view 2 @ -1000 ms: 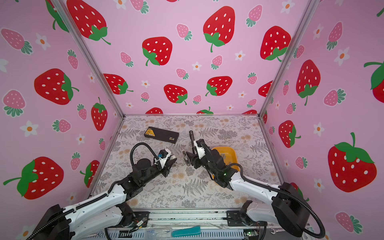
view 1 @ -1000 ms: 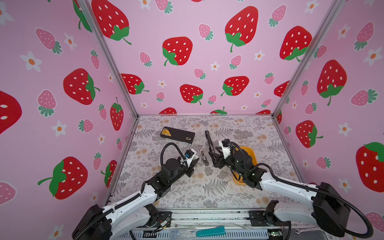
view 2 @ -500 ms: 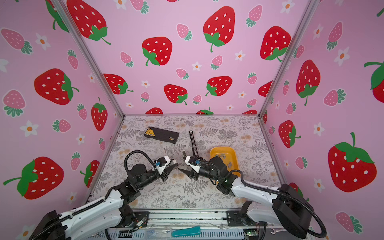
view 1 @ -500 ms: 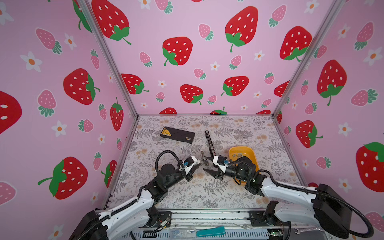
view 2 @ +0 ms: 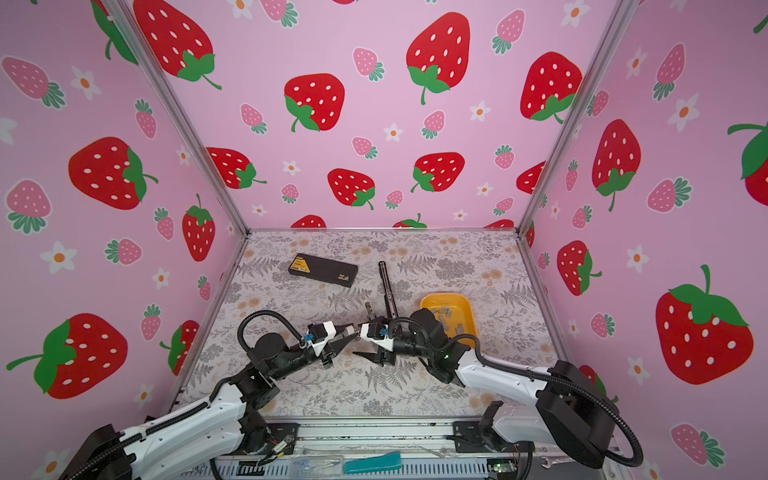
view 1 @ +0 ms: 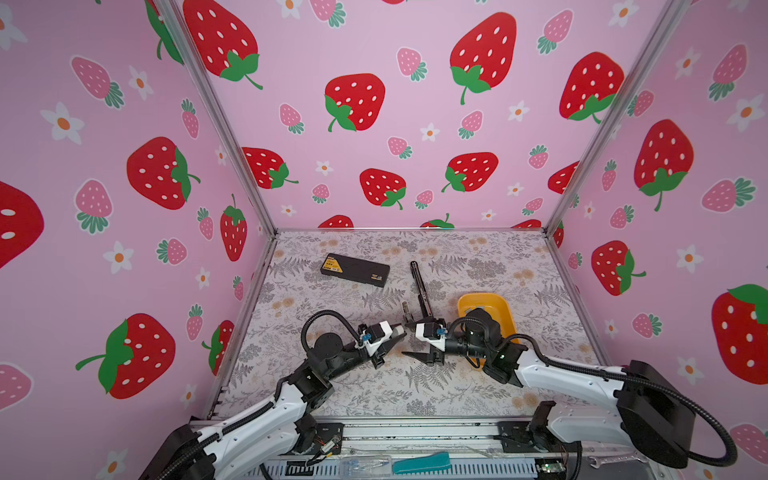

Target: Load the staples into the stapler

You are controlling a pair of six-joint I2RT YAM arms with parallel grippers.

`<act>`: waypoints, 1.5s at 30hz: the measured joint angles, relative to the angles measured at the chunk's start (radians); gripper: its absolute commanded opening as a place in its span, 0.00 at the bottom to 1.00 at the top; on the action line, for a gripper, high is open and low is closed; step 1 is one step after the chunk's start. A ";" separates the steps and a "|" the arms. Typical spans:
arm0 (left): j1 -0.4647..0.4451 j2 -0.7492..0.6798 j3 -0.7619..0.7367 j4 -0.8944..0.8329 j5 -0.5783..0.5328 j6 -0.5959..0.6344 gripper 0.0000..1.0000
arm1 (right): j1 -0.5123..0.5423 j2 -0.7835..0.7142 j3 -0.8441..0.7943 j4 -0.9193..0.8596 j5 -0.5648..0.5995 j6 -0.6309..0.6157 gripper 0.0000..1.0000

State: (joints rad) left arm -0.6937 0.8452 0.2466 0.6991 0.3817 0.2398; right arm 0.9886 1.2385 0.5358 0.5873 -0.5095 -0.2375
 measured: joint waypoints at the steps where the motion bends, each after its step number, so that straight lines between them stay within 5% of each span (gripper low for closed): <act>1: 0.005 0.006 0.000 0.011 0.023 0.000 0.00 | 0.000 -0.003 0.000 -0.007 -0.004 -0.005 0.69; 14: 0.015 0.025 0.002 0.049 0.282 0.011 0.00 | 0.000 0.002 0.082 -0.158 -0.081 -0.054 0.52; 18: 0.003 0.003 0.002 0.038 0.306 0.027 0.00 | 0.000 0.025 0.103 -0.193 -0.119 -0.056 0.51; 34: -0.020 -0.043 0.003 0.010 0.309 0.043 0.00 | 0.005 0.037 0.128 -0.239 -0.200 -0.094 0.13; 41: -0.034 -0.062 0.000 0.019 0.237 0.018 0.56 | 0.006 0.037 0.129 -0.229 -0.174 -0.064 0.00; 45: -0.045 -0.149 -0.040 0.068 0.107 -0.018 0.70 | 0.004 0.037 0.130 -0.215 -0.095 0.005 0.00</act>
State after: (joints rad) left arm -0.7391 0.6964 0.2070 0.7666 0.4889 0.2222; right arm 0.9928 1.2751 0.6662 0.3721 -0.6048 -0.2325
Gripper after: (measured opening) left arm 0.657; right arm 0.303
